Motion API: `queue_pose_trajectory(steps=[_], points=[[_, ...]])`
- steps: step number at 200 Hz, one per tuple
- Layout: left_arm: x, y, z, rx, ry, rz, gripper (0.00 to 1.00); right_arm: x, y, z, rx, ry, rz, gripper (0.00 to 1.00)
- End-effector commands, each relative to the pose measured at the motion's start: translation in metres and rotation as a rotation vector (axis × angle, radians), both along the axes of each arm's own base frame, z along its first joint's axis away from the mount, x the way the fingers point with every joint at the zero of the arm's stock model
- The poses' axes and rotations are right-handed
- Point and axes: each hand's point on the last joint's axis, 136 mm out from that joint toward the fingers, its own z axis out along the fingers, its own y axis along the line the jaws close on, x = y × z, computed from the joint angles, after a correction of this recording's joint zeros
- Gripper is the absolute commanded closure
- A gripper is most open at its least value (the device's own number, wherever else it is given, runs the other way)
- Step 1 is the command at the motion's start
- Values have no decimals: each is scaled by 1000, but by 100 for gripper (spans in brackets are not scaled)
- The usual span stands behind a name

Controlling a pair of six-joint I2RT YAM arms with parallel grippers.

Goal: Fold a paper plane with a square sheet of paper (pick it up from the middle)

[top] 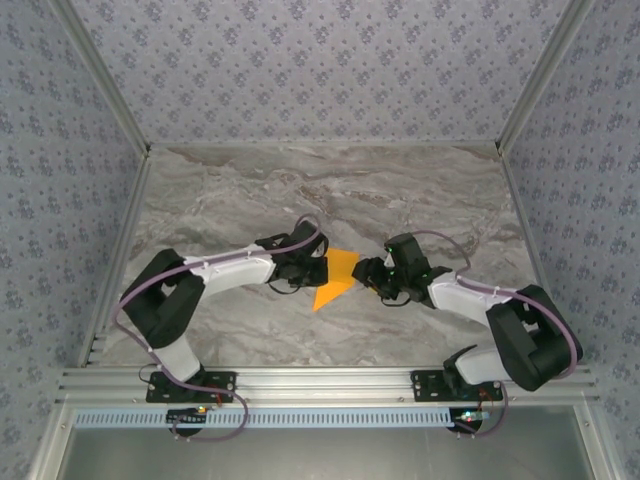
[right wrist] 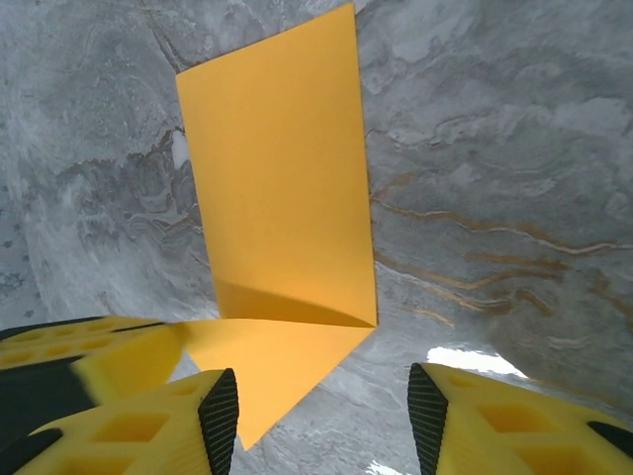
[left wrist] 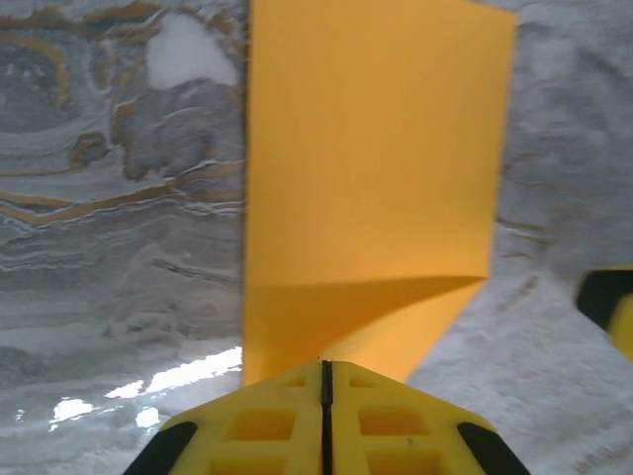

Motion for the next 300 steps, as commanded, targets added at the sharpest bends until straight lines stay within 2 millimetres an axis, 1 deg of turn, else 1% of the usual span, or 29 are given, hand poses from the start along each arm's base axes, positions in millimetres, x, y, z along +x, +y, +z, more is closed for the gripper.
queue_pose_trajectory(steps=[1,21,46,61,102,122,152,196,223,249,266,285,300], points=[[6,7,-10,61,2,10,93,-2,9,-2,37,20,5,49],[5,14,-23,102,30,30,95,-1,13,-6,33,33,8,50],[2,23,-33,149,57,53,96,0,16,-13,23,51,-1,52],[-1,27,-38,171,69,59,97,1,20,-15,22,55,2,53],[-3,31,-43,185,85,67,99,4,28,-16,25,57,12,59],[-4,31,-43,186,86,67,99,4,31,-18,24,60,15,62],[-4,31,-43,184,87,67,100,5,35,-18,27,56,26,63],[-5,32,-43,187,87,67,100,7,39,-12,67,39,13,66],[-5,32,-44,188,88,68,100,10,42,-8,103,27,4,66],[-5,32,-43,187,86,68,100,10,48,-11,136,48,14,67],[-4,30,-39,181,79,50,100,9,52,-15,147,68,20,68],[-3,27,-31,183,68,17,99,8,55,-17,149,82,29,76],[0,26,-20,172,46,0,96,8,56,-17,145,88,31,86]])
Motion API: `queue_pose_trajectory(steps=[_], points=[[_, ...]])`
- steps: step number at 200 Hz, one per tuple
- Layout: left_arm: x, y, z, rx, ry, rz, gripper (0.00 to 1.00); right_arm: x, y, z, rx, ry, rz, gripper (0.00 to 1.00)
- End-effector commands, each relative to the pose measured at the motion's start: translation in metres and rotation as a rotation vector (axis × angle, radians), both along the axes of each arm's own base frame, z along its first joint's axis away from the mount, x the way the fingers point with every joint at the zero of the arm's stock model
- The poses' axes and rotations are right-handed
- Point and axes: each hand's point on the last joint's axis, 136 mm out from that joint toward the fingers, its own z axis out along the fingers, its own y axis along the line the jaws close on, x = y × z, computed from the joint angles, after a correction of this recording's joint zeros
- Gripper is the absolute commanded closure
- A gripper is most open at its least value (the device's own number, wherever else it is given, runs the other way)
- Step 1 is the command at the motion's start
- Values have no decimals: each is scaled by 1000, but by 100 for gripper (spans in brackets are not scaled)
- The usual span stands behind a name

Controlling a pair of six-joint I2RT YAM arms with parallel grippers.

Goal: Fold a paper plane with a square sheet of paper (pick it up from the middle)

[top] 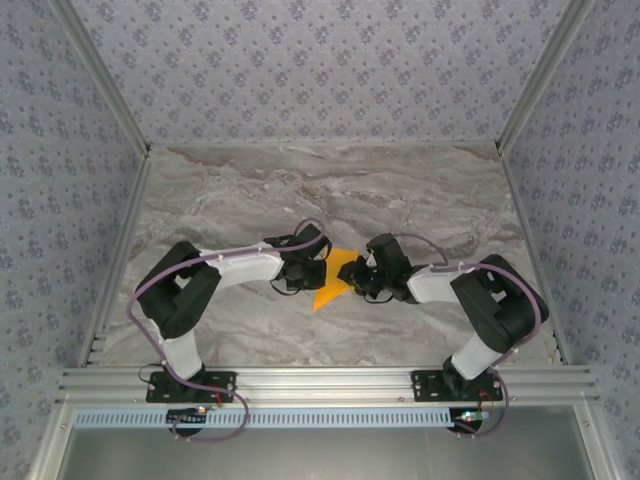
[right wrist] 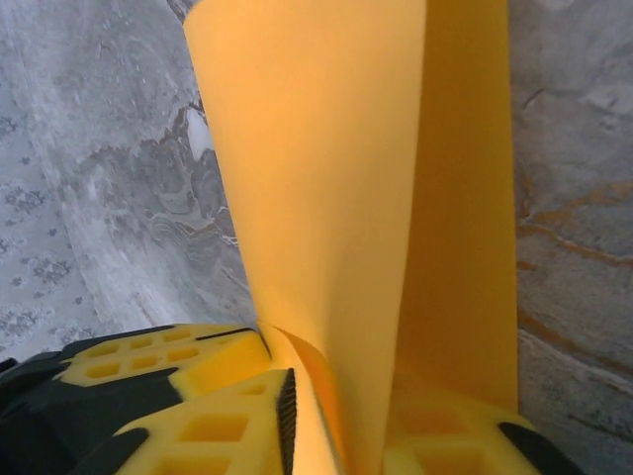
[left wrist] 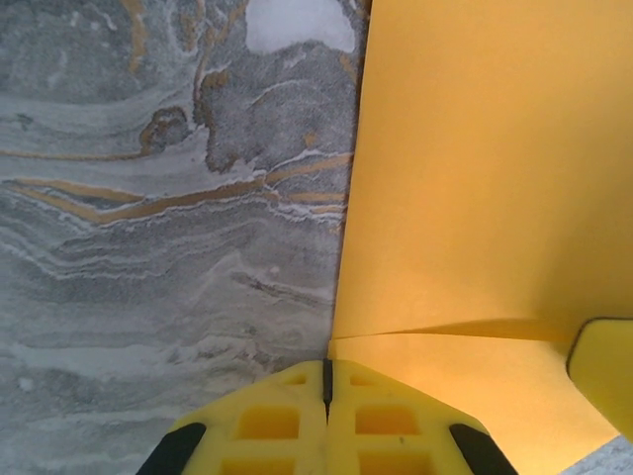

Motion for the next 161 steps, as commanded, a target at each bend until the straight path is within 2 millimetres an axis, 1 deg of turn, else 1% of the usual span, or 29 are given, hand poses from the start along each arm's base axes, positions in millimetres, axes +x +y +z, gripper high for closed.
queue_pose_trajectory(steps=[1,11,25,51,62,82,88,94,127,153,161], points=[[-1,11,6,58,4,-30,96,0,8,5,25,10,17,86],[1,10,16,40,-13,-38,93,-1,7,6,13,7,18,93],[6,12,33,12,-46,-40,86,-3,4,9,-21,4,17,100],[11,16,68,-51,-126,-69,77,-5,-1,20,-111,-21,19,100],[11,20,81,-75,-169,-76,74,-6,1,26,-138,-31,21,100],[9,30,99,-122,-240,-84,70,-8,4,32,-176,-29,9,100],[7,33,104,-135,-265,-87,68,-8,6,35,-184,-29,4,100],[5,35,110,-150,-292,-95,64,-9,9,37,-193,-28,-3,100],[-9,50,125,-227,-407,-109,42,-15,27,50,-219,-30,-50,100],[-17,65,128,-241,-471,-84,30,-17,49,66,-211,-52,-29,100],[-18,70,130,-238,-491,-75,27,-16,54,69,-221,-56,-22,100]])
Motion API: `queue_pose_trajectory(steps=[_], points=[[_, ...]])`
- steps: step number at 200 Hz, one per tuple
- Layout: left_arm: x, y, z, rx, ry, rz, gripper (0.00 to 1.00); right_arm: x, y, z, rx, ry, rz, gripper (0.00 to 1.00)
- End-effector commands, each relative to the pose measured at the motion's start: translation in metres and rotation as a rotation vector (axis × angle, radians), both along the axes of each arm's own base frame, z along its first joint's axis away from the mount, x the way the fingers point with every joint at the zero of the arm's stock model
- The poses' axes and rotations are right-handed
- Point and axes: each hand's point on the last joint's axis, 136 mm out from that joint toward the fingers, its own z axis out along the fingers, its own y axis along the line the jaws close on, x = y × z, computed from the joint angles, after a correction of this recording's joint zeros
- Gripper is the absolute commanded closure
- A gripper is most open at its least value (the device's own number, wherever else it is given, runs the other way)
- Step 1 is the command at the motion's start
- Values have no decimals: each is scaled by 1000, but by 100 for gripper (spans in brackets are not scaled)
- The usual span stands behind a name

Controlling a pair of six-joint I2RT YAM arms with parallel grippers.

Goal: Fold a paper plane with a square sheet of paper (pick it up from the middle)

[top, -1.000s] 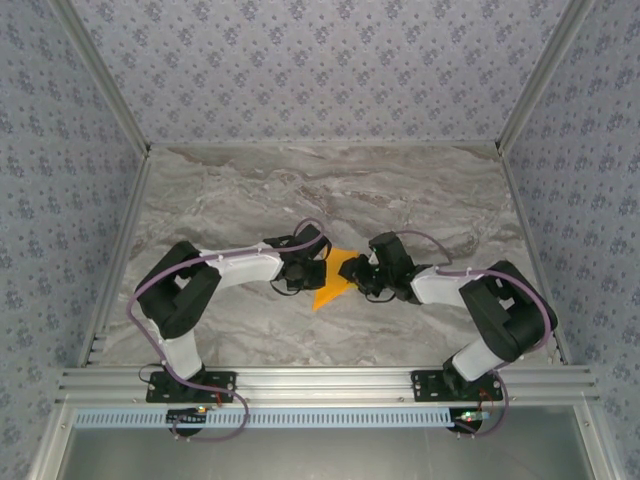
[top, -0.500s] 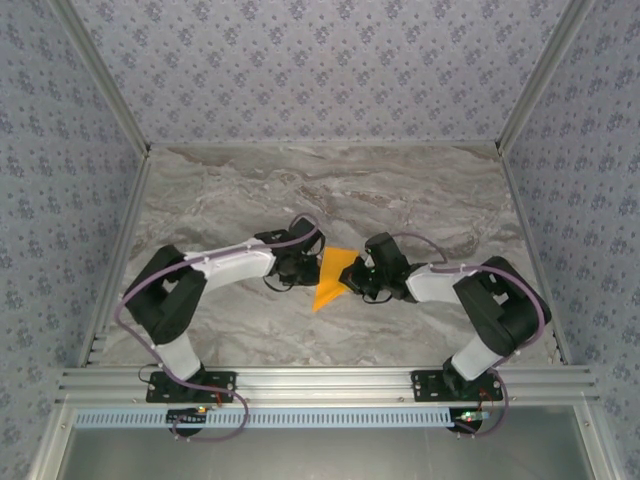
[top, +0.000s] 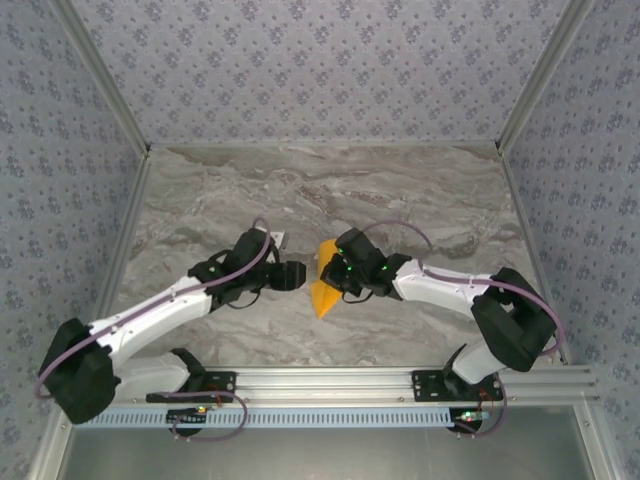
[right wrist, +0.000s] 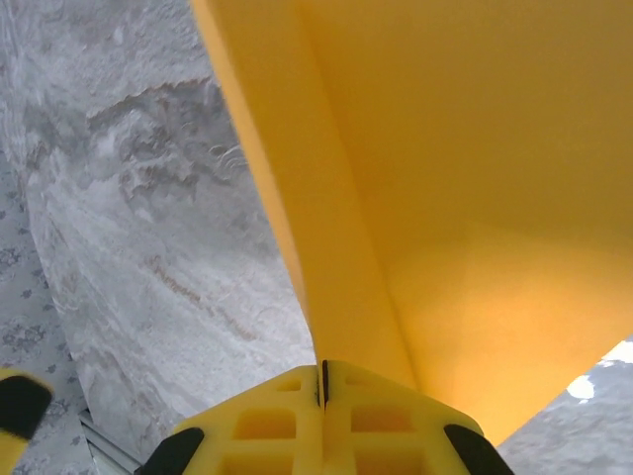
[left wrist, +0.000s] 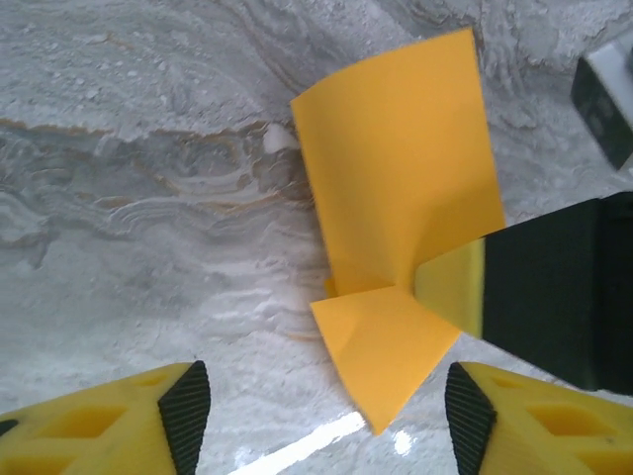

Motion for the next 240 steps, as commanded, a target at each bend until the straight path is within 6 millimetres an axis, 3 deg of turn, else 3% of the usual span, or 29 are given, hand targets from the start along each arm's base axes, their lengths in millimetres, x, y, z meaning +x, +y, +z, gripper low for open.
queue_pose_trajectory(steps=[1,44,86,140,182,240], points=[[5,7,17,-36,-109,22,27,5,7,11,-43,-6,-46,100],[1,22,23,-38,-160,49,15,12,14,15,-107,-24,-57,100],[-3,16,21,-46,-173,-1,1,17,-5,1,-207,-11,-127,100],[-11,-13,16,-94,-274,-175,1,15,-41,-22,-227,56,-275,100],[-13,-36,-5,20,-341,-284,1,11,-67,-29,-223,130,-441,100],[-13,-71,-28,82,-475,-456,10,6,-78,-35,-165,242,-518,100]])
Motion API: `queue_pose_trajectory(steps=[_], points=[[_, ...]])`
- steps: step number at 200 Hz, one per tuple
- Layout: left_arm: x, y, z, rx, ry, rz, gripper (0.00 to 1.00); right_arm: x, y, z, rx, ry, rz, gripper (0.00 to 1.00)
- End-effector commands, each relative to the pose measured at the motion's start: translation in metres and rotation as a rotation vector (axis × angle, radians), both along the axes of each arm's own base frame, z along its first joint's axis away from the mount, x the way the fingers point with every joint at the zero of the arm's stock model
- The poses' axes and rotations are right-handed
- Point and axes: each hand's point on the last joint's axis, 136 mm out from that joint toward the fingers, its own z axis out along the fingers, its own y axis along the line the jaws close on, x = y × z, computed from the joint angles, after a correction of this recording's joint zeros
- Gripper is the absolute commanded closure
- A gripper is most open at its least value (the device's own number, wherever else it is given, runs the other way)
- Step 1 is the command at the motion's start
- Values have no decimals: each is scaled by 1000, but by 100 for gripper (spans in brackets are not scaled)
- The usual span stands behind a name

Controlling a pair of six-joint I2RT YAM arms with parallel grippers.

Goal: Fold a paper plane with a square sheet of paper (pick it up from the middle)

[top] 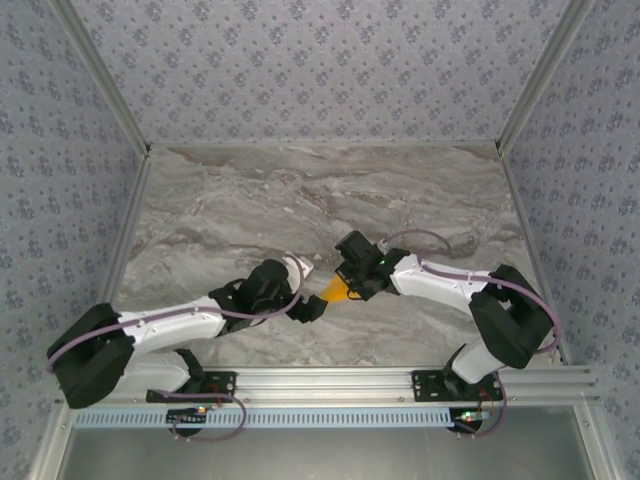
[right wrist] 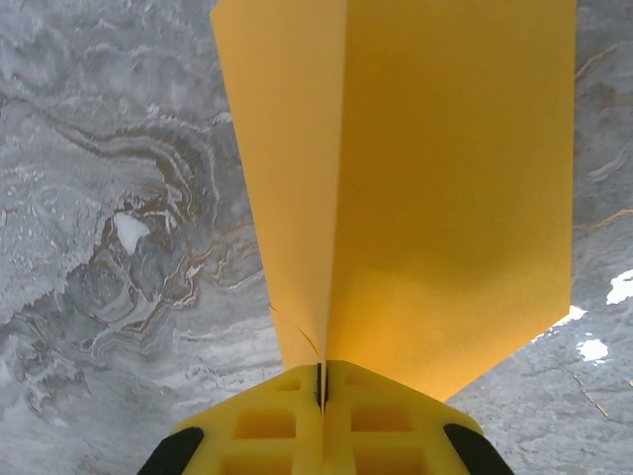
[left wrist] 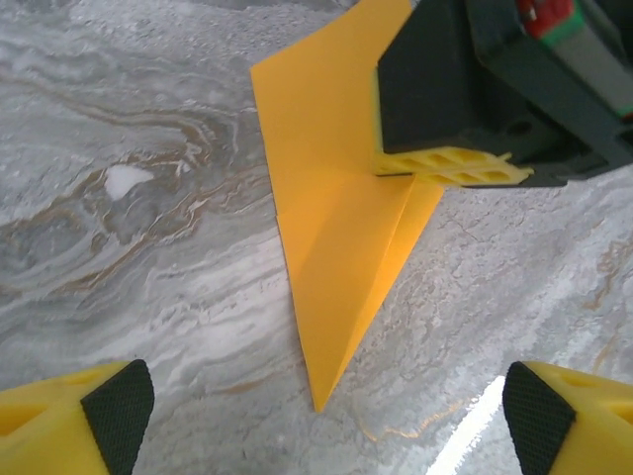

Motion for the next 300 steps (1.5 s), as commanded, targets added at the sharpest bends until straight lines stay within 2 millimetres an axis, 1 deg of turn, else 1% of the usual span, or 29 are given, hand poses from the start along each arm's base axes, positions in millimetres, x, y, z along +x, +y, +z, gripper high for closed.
queue_pose_trajectory(steps=[1,26,49,113,149,183,224,254,268,290,300], points=[[12,-19,13,-18,-135,-69,10,-7,-12,-3,12,62,-71,100],[18,-28,3,0,-167,-103,21,-9,-14,-6,35,97,-79,100],[21,-35,0,-41,-226,-116,22,-10,-17,-8,51,125,-82,100],[16,-58,-19,-67,-187,-217,30,-13,-13,-10,110,179,-55,100],[18,-63,-27,-65,-192,-229,31,-15,-13,-12,128,199,-48,100],[21,-68,-32,-56,-196,-240,36,-19,-10,-12,148,219,-35,100],[21,-73,-34,-47,-186,-261,51,-22,-7,-12,163,236,-19,100],[20,-70,-40,-19,-185,-263,64,-22,-5,-11,175,238,-6,100],[20,-69,-40,-13,-185,-266,67,-21,-5,-10,178,237,-6,100],[20,-69,-40,-9,-185,-267,72,-19,-5,-9,181,234,1,88],[20,-69,-41,-7,-182,-265,75,-18,-6,-8,181,227,4,81]])
